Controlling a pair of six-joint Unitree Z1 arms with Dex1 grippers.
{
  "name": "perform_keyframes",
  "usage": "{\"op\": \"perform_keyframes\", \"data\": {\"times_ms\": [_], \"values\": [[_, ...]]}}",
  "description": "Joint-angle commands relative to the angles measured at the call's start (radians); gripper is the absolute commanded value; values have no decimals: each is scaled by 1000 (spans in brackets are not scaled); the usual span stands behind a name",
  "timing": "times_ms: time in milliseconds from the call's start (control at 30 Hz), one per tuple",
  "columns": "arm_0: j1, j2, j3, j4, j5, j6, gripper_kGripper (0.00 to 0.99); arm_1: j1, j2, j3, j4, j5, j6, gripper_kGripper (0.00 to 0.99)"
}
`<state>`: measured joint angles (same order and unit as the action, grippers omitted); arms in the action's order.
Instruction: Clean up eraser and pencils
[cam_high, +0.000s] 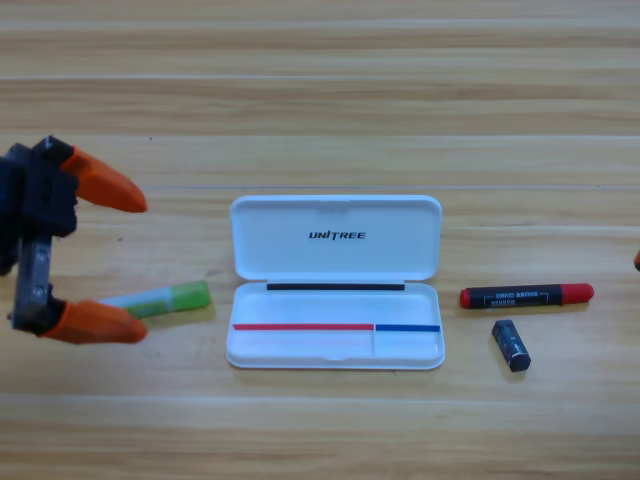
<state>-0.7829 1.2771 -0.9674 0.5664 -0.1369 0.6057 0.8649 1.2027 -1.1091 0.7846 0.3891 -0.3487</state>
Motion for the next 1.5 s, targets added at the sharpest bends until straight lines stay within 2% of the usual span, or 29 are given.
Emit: {"op": "perform_keyframes", "data": {"times_ms": [33,133,233,300,367,467,600,767,933,1067,1300,1400,1500], "values": [[-22,82,-145,141,109,36,989,22,34,31,8,-85,59,989],[1,148,-234,201,221,59,989,22,32,26,10,-259,142,989],[48,258,-336,267,292,72,974,14,156,-63,104,-308,227,988],[73,332,-386,296,327,72,957,14,253,-120,150,-377,349,986],[94,403,-419,320,341,62,948,8,325,-143,162,-400,436,986],[119,490,-455,355,336,19,943,3,419,-141,162,-369,453,986],[139,574,-438,359,307,-15,956,3,551,-161,150,-384,511,990],[145,676,-402,346,257,-14,979,2,667,-178,102,-427,619,990],[146,697,-313,251,241,40,979,-17,748,-170,-4,-466,677,969],[165,711,-252,182,220,95,976,-32,796,-170,-45,-486,715,933],[195,725,-209,124,201,144,976,-49,839,-163,-59,-516,754,920],[203,726,-200,109,200,154,976,-52,845,-152,-59,-513,754,890],[211,726,-201,102,201,160,976,-55,854,-149,-59,-507,754,811]]}}
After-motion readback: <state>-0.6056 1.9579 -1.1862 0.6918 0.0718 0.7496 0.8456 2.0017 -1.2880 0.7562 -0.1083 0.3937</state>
